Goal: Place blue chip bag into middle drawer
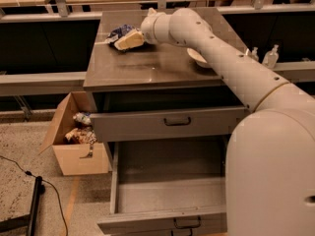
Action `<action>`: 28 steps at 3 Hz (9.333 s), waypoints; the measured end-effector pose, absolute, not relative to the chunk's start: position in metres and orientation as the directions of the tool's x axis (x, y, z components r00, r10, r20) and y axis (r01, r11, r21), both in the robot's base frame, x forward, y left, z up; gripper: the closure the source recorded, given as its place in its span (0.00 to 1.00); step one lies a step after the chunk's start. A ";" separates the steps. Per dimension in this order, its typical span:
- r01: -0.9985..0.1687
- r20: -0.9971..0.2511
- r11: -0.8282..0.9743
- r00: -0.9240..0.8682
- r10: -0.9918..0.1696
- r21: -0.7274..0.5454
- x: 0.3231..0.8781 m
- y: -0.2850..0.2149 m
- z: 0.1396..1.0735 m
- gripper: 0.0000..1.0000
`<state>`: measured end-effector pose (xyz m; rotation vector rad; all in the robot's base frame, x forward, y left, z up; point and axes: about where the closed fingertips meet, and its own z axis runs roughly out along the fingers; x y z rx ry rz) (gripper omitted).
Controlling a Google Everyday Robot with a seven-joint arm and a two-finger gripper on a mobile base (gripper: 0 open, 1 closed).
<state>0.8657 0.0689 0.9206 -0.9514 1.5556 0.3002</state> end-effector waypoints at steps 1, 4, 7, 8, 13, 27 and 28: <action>-0.682 -0.914 0.660 0.032 -0.405 -0.317 0.882 0.062 0.906 0.00; -0.663 -0.924 0.697 -0.020 -0.382 -0.274 0.897 0.047 0.889 0.62; -0.658 -0.949 0.710 0.017 -0.316 -0.249 0.878 0.012 0.922 1.00; -0.687 -0.962 0.683 0.093 -0.257 -0.249 0.831 -0.031 0.973 1.00; -0.911 -0.886 0.077 0.370 -0.279 -0.405 0.575 -0.140 0.931 1.00; -0.958 -0.690 0.268 -0.129 -0.713 -0.098 0.549 -0.138 0.509 0.60; -0.959 -0.720 0.271 -0.128 -0.682 -0.086 0.545 -0.125 0.506 0.36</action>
Offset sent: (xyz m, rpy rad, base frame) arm 0.0414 -0.0268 -0.0311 0.0049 0.0568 -0.1331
